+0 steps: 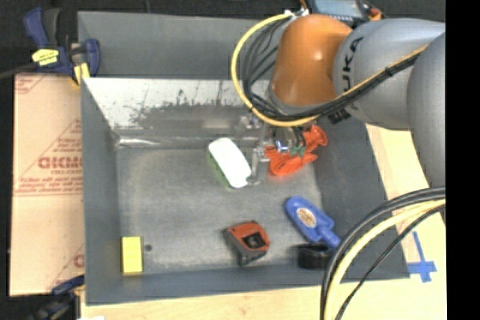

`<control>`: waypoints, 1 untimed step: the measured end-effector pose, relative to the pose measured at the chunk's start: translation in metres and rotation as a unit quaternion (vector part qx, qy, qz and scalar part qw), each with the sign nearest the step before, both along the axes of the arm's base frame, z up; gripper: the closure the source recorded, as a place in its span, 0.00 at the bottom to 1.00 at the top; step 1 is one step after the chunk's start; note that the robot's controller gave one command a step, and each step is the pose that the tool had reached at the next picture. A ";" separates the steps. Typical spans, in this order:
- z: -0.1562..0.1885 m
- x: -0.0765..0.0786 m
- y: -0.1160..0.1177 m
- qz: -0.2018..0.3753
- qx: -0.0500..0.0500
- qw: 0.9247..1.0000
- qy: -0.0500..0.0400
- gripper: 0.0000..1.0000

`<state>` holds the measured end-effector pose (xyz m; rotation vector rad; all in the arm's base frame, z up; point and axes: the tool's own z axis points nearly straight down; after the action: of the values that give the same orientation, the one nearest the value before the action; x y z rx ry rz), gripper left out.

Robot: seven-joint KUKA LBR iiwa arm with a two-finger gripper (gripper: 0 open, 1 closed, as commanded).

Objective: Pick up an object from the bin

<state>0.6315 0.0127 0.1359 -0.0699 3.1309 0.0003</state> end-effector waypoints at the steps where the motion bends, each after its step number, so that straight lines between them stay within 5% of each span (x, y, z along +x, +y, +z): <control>1: -0.027 0.000 -0.014 -0.046 0.000 0.999 0.004 0.00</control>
Offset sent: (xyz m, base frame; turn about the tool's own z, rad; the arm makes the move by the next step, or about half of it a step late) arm -0.0176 -0.0675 -0.0615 0.0432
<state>0.6316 -0.0014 0.1089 0.0740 3.1385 -0.0010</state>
